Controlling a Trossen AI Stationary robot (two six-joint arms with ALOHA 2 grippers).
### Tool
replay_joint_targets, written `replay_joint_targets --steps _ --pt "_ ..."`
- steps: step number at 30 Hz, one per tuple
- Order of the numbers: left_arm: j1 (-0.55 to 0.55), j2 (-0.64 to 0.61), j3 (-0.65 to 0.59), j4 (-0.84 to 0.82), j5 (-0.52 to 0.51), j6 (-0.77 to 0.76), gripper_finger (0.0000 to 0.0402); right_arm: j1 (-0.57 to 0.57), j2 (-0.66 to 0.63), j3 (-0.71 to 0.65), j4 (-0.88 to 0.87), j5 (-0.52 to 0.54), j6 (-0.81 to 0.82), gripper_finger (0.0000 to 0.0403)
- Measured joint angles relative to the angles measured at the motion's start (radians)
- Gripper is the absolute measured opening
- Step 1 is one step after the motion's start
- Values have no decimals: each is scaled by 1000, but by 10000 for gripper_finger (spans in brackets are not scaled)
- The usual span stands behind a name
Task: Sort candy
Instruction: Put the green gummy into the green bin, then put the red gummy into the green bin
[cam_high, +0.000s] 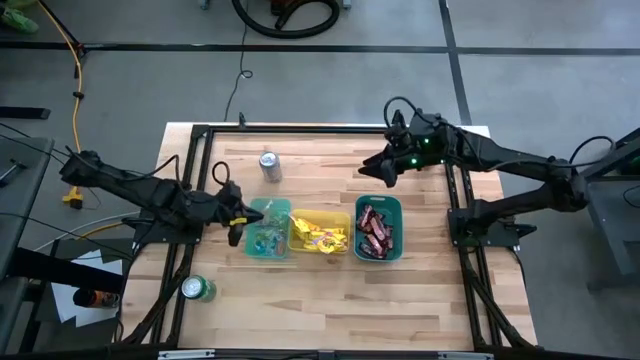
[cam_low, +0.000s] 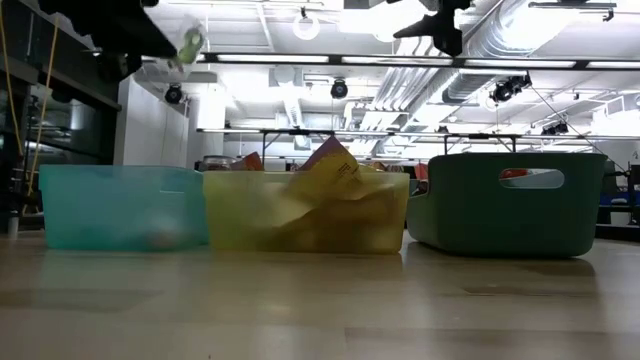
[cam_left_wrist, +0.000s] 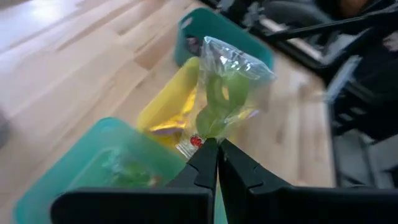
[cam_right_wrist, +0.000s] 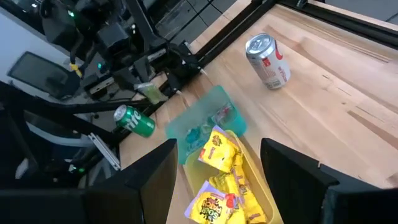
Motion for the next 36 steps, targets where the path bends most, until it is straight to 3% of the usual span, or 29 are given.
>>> replay_joint_targets --steps 5,12,18,22,26,31,36 --pt "3 30 0 -78 -31 -28 27 43 0 0 -12 23 0 226" --pt "15 99 0 -114 106 -121 124 81 -10 0 -40 16 -25 226" --pt "15 94 0 140 120 -130 193 84 -76 0 -70 15 -43 226" --pt "15 72 2 360 48 -35 201 83 -148 0 -111 65 -33 226" --pt "15 38 2 481 -58 33 201 83 -192 1 -184 166 10 226" --pt "15 0 2 496 -142 127 200 83 -169 1 -201 298 97 226" --pt "15 -5 2 494 -241 157 200 74 -81 1 -201 330 174 226"
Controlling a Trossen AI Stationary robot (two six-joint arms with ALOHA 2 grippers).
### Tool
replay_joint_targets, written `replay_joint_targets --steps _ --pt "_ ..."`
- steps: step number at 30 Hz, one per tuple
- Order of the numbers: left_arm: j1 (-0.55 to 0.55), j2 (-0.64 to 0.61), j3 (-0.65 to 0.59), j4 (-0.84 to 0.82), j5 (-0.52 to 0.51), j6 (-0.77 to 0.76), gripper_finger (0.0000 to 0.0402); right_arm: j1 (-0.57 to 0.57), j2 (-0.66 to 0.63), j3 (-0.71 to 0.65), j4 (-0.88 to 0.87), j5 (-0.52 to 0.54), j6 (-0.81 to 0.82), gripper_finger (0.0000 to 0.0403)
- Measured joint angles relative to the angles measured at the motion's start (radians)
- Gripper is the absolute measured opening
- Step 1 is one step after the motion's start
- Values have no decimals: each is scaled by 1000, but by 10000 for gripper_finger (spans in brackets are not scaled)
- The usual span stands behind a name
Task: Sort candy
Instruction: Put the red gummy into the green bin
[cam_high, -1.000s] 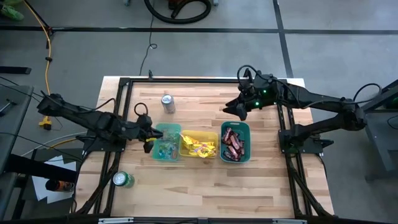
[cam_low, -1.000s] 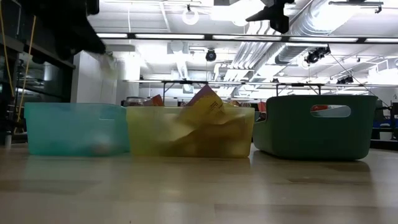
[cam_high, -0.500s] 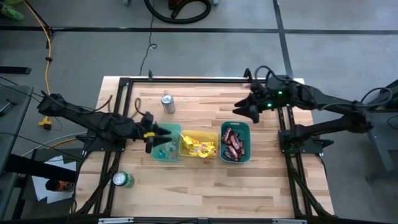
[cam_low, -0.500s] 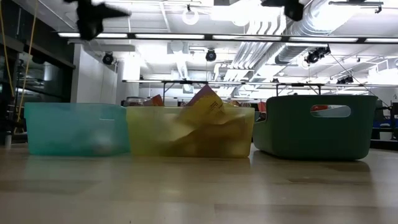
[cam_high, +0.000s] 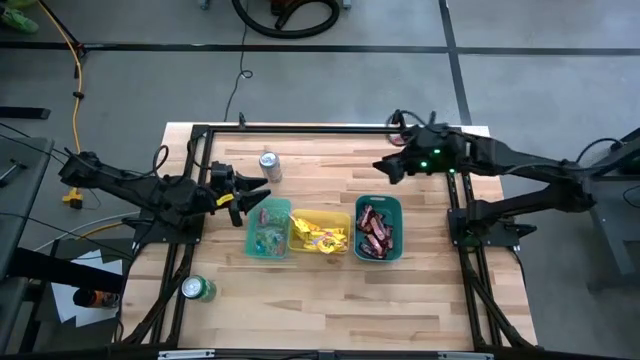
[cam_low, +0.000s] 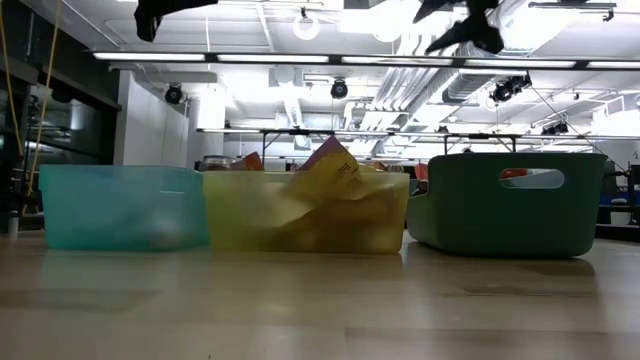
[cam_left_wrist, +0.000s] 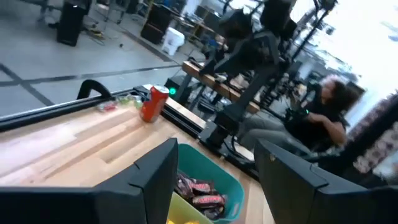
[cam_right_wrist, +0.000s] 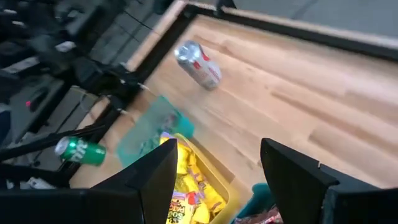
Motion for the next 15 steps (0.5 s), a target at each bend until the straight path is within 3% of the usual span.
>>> replay_joint_targets --steps 4,7,11,15 --pt "5 0 0 -8 -6 -44 200 -25 85 0 2 -11 98 226" --pt "7 0 0 -22 -4 -51 200 -75 146 5 1 -82 132 226" --pt "7 1 0 -33 -32 -45 200 -169 212 34 2 -192 83 226" --pt "7 1 0 -37 -64 -21 200 -297 269 67 1 -165 -8 226"
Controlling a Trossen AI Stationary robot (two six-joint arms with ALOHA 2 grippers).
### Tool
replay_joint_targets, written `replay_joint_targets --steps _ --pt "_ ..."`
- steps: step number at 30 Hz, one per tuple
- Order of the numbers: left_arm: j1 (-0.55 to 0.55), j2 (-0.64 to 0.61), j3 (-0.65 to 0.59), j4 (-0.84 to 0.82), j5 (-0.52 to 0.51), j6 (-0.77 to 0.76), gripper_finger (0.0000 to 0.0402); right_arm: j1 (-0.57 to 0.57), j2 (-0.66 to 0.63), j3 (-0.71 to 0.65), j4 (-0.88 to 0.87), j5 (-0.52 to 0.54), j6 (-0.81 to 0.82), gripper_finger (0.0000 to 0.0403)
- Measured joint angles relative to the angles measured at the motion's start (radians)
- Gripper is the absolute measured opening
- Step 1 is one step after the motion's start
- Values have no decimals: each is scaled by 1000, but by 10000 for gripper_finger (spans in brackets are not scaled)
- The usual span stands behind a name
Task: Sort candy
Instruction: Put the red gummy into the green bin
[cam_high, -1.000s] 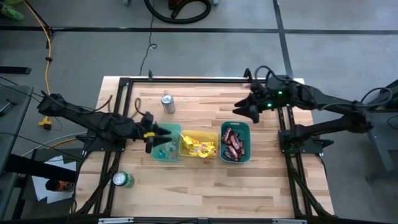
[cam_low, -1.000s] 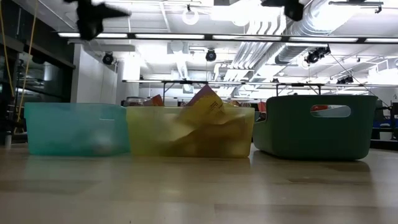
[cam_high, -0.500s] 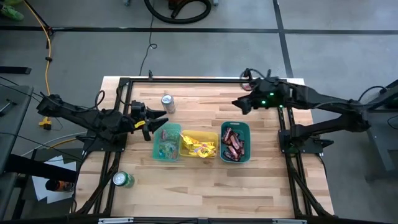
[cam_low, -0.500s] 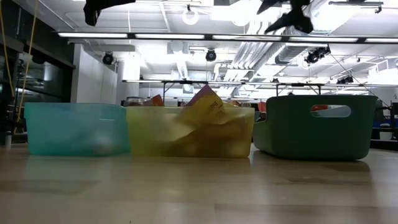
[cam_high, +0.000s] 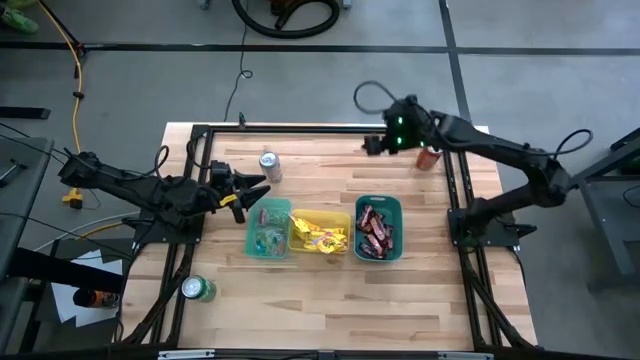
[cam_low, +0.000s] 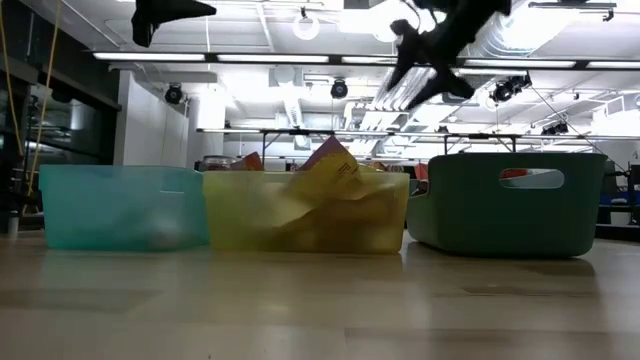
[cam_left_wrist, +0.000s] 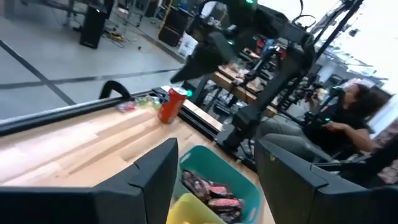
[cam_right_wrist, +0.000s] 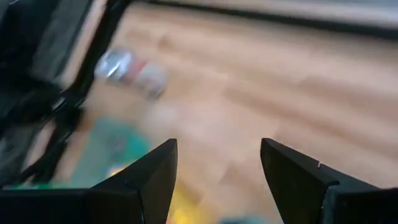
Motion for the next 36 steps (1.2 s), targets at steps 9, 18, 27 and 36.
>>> replay_joint_targets --steps 9,18,27,36 --pt "0 0 0 -53 -66 -9 200 -355 176 40 3 33 -248 226" --pt "0 0 0 -53 -246 -157 200 -538 438 40 0 17 -363 226" --pt "0 0 0 -63 -255 -161 200 -498 549 40 17 117 -377 226" --pt "0 0 0 -97 -246 -164 200 -485 592 39 -14 117 -354 226"
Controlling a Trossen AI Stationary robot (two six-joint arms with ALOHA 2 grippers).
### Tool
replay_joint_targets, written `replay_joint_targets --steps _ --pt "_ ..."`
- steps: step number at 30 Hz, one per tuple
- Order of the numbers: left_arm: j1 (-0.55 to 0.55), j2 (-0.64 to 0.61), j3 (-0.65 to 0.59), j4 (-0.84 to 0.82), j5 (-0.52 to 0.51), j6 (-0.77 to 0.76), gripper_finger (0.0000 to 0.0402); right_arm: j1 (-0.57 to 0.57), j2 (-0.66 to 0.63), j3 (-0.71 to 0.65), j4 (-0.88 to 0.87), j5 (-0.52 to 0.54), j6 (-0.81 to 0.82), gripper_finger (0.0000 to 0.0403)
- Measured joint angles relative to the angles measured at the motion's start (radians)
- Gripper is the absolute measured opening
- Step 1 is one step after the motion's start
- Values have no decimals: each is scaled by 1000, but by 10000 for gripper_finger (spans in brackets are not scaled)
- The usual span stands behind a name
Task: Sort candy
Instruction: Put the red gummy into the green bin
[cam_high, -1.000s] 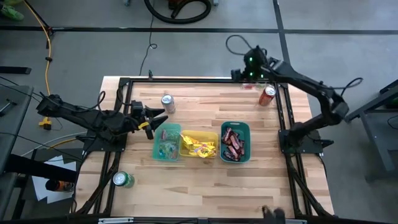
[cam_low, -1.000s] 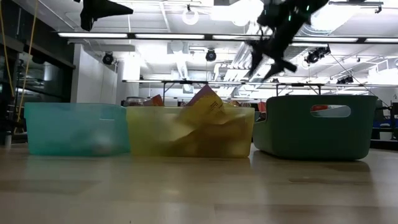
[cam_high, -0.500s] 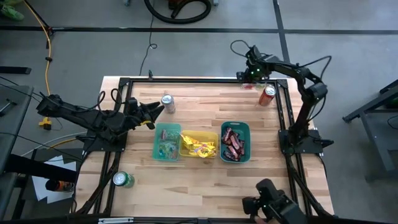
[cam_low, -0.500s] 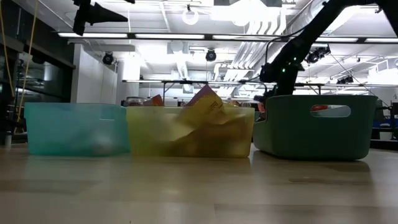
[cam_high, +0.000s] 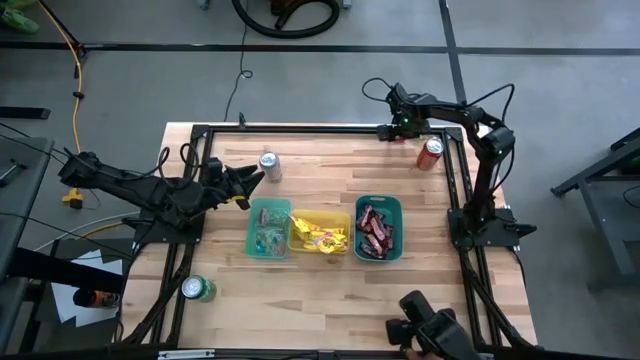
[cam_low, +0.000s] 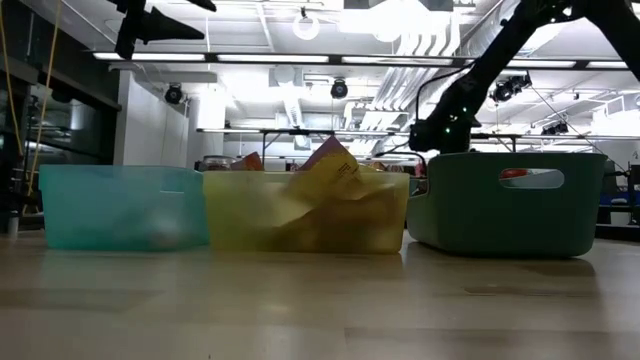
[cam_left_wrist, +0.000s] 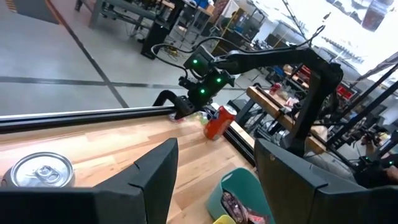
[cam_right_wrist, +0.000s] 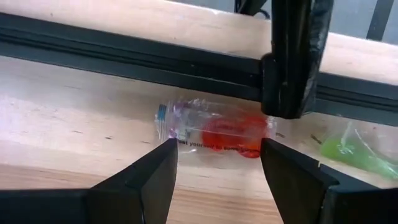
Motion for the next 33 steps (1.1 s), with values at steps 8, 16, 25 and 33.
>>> replay_joint_targets --steps 8,16,25,33 --pt "-2 -7 0 -4 8 47 200 30 14 0 -24 15 -1 135" --pt "-2 -143 -1 -8 234 53 200 119 -82 0 12 -100 39 17" --pt "-2 -227 -1 -60 285 71 200 323 -304 0 212 -245 52 3" --pt "-2 -205 -1 -87 289 89 200 564 -395 0 339 -268 45 1"
